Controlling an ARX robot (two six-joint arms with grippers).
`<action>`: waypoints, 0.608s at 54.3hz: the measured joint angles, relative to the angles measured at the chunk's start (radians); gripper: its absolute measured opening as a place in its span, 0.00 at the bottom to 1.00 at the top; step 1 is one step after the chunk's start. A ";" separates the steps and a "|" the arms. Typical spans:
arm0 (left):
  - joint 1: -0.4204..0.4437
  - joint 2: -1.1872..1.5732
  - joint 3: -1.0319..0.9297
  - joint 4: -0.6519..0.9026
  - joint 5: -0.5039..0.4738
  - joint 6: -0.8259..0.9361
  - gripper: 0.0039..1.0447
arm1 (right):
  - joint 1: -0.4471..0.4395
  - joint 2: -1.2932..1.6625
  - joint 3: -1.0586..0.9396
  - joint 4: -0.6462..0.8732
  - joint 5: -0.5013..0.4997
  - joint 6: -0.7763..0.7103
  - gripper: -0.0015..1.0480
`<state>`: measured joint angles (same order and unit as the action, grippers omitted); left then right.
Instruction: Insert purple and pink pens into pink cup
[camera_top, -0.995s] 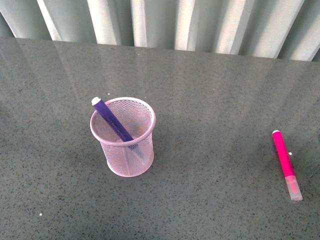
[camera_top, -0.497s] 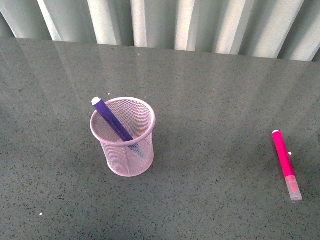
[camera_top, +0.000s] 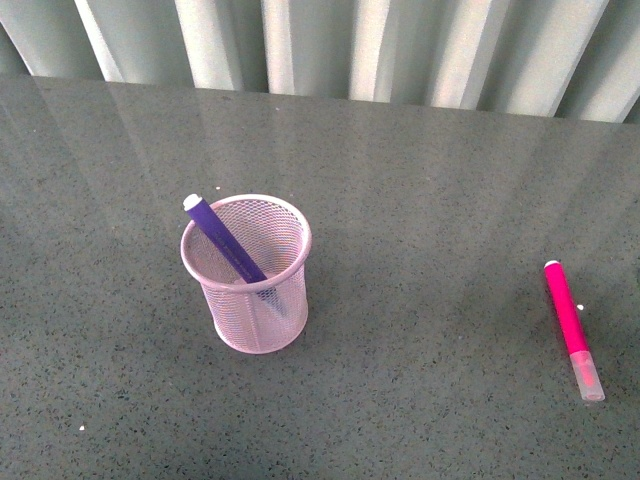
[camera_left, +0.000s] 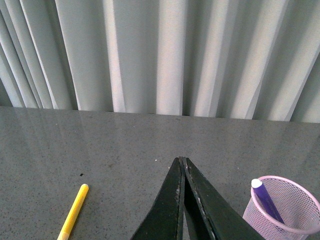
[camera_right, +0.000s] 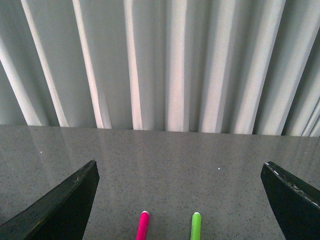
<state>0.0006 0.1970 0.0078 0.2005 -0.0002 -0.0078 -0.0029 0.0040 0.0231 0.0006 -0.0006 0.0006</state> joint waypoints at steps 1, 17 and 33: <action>0.000 -0.005 0.000 -0.005 0.000 0.000 0.03 | 0.000 0.000 0.000 0.000 0.000 0.000 0.93; 0.000 -0.192 0.001 -0.195 0.000 0.001 0.03 | 0.000 0.000 0.000 0.000 0.000 0.000 0.93; 0.000 -0.193 0.000 -0.199 0.000 0.000 0.21 | 0.000 0.000 0.000 0.000 0.000 0.000 0.93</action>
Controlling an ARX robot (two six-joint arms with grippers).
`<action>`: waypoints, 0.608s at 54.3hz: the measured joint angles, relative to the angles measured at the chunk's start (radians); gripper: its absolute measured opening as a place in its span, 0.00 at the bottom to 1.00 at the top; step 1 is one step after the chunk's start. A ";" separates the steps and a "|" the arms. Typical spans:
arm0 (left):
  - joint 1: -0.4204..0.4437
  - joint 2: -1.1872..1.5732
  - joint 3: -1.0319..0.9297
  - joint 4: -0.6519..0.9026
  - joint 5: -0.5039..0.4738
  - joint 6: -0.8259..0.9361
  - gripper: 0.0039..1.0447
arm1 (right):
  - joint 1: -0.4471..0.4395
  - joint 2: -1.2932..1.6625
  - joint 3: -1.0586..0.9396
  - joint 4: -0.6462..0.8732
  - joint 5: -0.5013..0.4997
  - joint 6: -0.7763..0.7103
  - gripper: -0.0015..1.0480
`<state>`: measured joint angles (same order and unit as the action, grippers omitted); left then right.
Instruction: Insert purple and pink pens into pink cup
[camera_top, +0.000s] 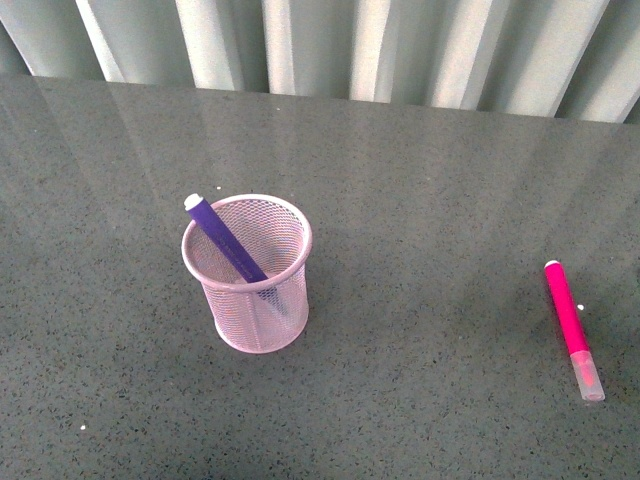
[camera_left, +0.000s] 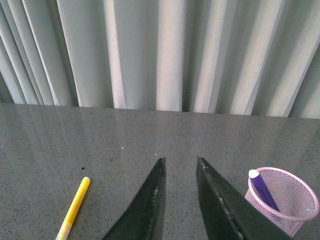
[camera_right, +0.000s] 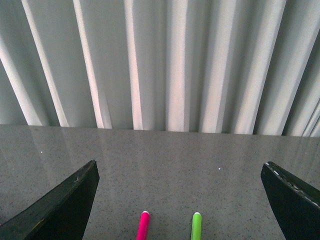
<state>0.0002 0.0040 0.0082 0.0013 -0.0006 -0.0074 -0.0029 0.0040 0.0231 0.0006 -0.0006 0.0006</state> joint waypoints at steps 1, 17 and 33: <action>0.000 0.000 0.000 0.000 0.000 0.000 0.24 | 0.000 0.000 0.000 0.000 0.000 0.000 0.93; 0.000 0.000 0.000 -0.001 0.000 0.000 0.74 | 0.000 0.000 0.000 0.000 0.000 0.000 0.93; 0.000 0.000 0.000 -0.001 0.000 0.003 0.94 | 0.013 0.084 0.061 -0.165 0.074 0.033 0.93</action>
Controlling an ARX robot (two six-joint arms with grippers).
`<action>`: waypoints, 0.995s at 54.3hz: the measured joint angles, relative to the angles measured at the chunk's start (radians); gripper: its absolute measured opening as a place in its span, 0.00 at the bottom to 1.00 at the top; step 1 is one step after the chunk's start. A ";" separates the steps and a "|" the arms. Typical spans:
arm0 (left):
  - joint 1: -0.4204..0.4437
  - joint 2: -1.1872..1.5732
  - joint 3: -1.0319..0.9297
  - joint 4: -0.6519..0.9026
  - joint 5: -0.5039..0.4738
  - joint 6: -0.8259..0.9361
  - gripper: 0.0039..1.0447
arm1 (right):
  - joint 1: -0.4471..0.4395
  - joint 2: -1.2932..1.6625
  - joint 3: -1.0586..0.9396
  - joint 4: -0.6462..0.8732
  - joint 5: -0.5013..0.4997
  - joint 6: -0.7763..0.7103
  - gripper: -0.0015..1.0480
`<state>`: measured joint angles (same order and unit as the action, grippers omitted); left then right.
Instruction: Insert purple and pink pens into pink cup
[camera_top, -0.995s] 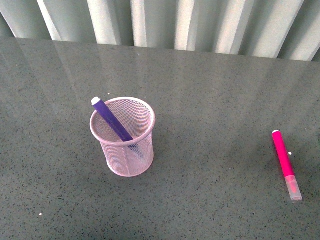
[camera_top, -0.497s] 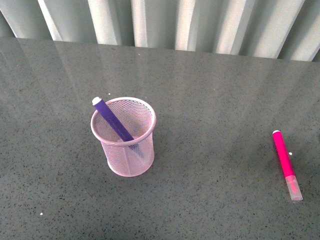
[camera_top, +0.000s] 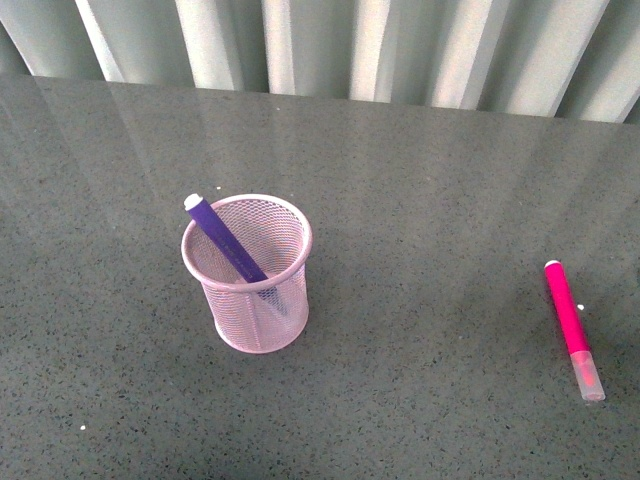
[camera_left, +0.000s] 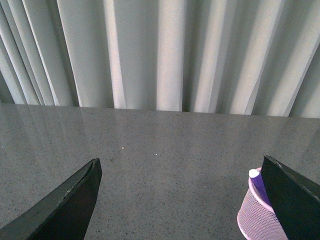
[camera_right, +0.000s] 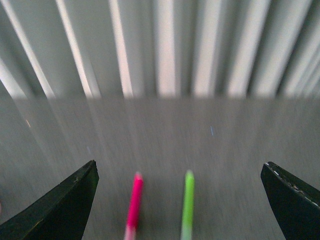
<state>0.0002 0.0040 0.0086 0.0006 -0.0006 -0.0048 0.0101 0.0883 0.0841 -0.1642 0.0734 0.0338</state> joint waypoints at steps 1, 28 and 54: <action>0.000 0.000 0.000 0.000 0.000 0.000 0.94 | 0.000 0.021 0.010 -0.026 0.002 0.005 0.93; 0.000 0.000 0.000 0.000 0.000 0.000 0.94 | -0.027 0.879 0.285 0.162 0.006 0.095 0.93; 0.000 0.000 0.000 0.000 0.000 0.000 0.94 | 0.103 1.438 0.652 -0.074 -0.002 0.341 0.93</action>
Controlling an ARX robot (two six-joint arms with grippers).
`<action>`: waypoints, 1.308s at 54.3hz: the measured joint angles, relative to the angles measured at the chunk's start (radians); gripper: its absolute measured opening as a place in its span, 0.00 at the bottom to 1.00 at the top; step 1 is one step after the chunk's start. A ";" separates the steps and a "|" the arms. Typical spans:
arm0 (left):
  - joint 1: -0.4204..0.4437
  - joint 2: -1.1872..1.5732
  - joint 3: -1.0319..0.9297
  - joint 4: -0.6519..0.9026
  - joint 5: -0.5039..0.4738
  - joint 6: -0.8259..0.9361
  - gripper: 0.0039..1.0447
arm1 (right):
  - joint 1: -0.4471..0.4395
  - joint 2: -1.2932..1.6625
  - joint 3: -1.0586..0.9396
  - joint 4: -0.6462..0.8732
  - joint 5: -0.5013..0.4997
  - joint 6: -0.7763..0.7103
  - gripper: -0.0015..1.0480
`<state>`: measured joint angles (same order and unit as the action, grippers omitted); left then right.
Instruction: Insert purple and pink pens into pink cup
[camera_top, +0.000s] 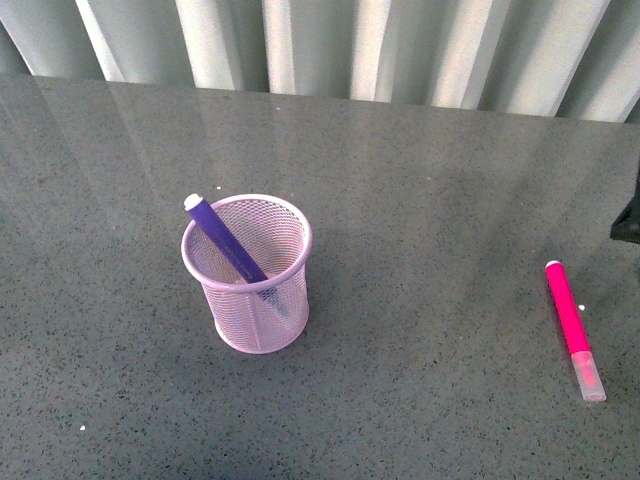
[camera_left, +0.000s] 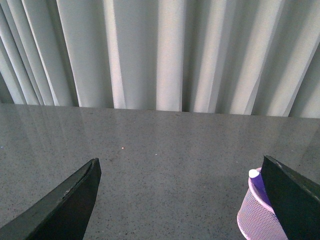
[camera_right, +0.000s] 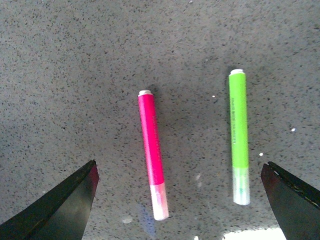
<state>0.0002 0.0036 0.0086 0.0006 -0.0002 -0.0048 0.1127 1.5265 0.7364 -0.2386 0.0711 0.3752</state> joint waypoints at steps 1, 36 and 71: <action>0.000 0.000 0.000 0.000 0.000 0.000 0.94 | 0.006 0.014 0.014 -0.013 0.001 0.008 0.93; 0.000 0.000 0.000 0.000 0.000 0.000 0.94 | 0.032 0.365 0.212 -0.092 0.022 -0.010 0.93; 0.000 0.000 0.000 0.000 0.000 0.000 0.94 | 0.011 0.526 0.322 -0.075 0.009 -0.001 0.93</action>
<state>0.0002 0.0036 0.0082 0.0006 -0.0002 -0.0048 0.1242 2.0521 1.0584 -0.3134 0.0799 0.3744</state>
